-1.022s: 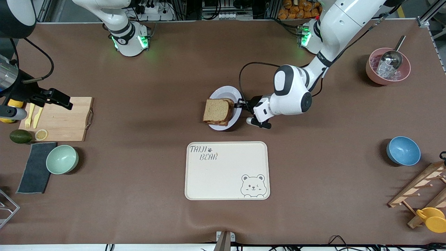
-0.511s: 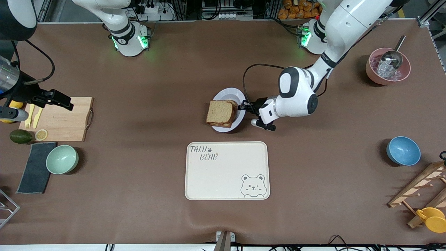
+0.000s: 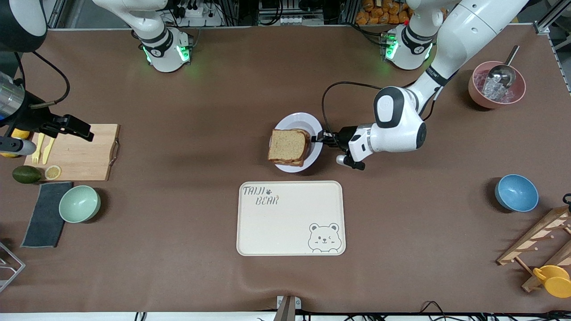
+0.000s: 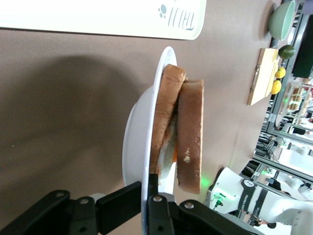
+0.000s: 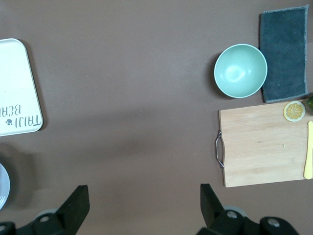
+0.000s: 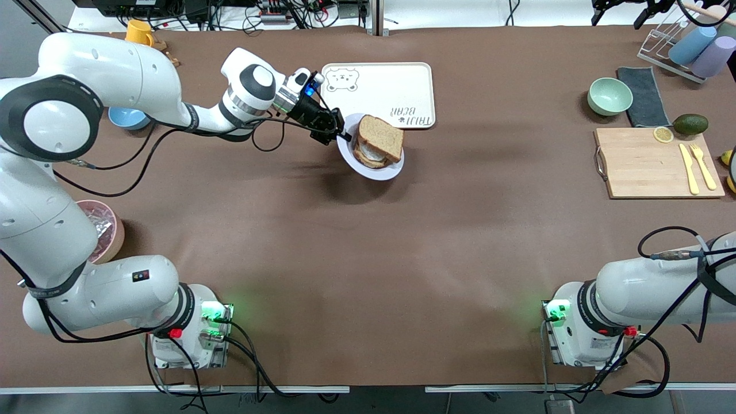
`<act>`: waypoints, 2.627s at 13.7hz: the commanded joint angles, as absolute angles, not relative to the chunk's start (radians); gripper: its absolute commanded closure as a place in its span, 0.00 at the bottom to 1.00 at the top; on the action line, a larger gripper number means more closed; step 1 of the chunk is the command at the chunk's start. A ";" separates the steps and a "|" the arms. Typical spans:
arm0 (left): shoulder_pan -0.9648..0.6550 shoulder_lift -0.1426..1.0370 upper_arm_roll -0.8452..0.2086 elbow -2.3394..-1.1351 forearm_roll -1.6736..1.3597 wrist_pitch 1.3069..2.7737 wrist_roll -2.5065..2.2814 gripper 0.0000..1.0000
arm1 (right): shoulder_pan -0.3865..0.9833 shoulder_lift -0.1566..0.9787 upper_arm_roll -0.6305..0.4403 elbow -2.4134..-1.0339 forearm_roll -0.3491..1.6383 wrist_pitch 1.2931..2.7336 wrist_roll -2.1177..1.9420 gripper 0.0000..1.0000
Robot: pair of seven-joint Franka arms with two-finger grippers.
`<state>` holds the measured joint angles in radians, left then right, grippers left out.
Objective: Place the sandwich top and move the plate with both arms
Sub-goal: 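Slide the plate with the left gripper onto the bear tray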
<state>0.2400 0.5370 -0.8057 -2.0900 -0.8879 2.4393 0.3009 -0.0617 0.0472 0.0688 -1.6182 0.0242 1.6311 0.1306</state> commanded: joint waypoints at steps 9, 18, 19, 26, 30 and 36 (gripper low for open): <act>0.270 0.626 -0.790 -1.950 -1.092 2.442 0.454 1.00 | -0.074 0.049 0.077 -1.615 0.011 1.624 0.124 0.00; 0.261 0.874 -0.706 -1.766 -1.109 2.442 0.672 1.00 | -0.075 0.049 0.077 -1.615 0.011 1.624 0.124 0.00; 0.258 0.887 -0.706 -1.757 -1.123 2.442 0.704 1.00 | -0.075 0.051 0.077 -1.615 0.011 1.624 0.124 0.00; 0.101 0.920 -0.589 -1.643 -1.178 2.442 0.712 1.00 | -0.075 0.051 0.077 -1.615 0.012 1.623 0.124 0.00; 0.097 0.959 -0.589 -1.582 -1.209 2.442 0.713 1.00 | -0.075 0.051 0.077 -1.621 0.011 1.623 0.124 0.00; 0.040 0.997 -0.588 -1.508 -1.298 2.442 0.724 1.00 | -0.075 0.051 0.077 -1.621 0.012 1.624 0.124 0.00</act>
<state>0.0657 0.9604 -0.5862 -1.5593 -1.2604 2.4486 0.7012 -0.0620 0.0540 0.0677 -1.6193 0.0233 1.6290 0.1306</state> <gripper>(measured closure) 0.934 0.000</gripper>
